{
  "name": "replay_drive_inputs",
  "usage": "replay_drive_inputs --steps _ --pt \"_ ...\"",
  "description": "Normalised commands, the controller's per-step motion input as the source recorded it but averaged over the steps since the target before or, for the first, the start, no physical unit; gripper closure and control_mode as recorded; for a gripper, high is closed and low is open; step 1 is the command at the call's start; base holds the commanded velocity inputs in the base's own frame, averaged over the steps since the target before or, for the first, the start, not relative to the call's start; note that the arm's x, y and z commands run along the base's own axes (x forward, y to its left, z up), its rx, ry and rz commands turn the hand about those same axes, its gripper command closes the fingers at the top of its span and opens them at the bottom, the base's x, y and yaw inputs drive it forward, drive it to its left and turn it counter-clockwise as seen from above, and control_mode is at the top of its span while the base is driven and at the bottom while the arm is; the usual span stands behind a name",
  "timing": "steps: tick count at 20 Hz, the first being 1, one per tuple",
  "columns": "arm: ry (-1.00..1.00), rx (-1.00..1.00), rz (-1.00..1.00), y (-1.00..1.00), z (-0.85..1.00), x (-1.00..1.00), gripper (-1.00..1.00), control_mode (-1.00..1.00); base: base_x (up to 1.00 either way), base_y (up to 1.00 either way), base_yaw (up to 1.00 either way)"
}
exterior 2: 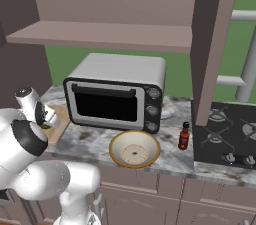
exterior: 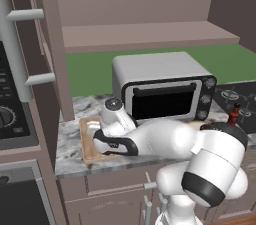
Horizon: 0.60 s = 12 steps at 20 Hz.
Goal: Open the cabinet. Place the bowl and condiment on the counter. Then place the lime and garlic on the cutting board.
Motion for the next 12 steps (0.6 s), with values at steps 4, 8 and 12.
replay_drive_inputs --steps 4,8,12 --pt "0.0 0.0 0.0 0.0 0.52 -0.01 -1.0 -1.0 0.0 0.0 0.0" --pt "0.0 0.03 0.0 0.0 0.89 -0.34 -1.0 -1.0 0.0 0.0 0.0" --pt "0.0 0.13 -0.01 -0.24 0.78 -0.88 -1.0 -1.0 0.0 0.0 0.0"
